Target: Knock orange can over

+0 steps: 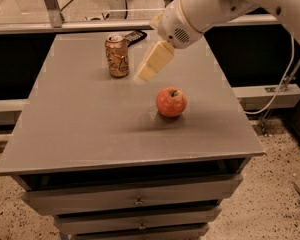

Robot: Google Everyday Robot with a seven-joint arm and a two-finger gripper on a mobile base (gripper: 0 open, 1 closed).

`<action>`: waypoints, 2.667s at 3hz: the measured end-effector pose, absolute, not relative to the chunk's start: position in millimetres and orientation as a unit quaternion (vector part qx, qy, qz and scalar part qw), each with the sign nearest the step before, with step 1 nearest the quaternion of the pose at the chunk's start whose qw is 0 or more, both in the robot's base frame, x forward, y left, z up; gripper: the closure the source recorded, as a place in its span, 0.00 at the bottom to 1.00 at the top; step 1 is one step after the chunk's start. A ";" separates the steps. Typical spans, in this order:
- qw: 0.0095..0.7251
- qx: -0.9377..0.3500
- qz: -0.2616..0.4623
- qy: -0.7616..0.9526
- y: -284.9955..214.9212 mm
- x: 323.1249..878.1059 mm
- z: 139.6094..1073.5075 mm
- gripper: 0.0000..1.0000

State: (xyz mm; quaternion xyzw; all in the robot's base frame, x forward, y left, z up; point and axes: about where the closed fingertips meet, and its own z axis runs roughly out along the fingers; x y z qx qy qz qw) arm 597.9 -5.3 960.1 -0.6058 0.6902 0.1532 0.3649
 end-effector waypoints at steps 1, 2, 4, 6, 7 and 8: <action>0.402 -0.594 0.177 0.674 23.5 627.9 950.6 0.00; 0.426 -0.584 0.186 0.665 43.8 658.5 938.6 0.00; 0.444 -0.565 0.205 0.665 49.9 688.3 910.6 0.00; 0.453 -0.575 0.274 0.624 83.3 674.7 900.7 0.00; 0.458 -0.594 0.309 0.585 108.2 651.3 914.2 0.00; 0.466 -0.609 0.331 0.550 121.3 623.0 937.6 0.00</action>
Offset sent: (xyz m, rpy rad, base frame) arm 0.1006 0.0685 -0.0349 0.2020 -0.0905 -0.0101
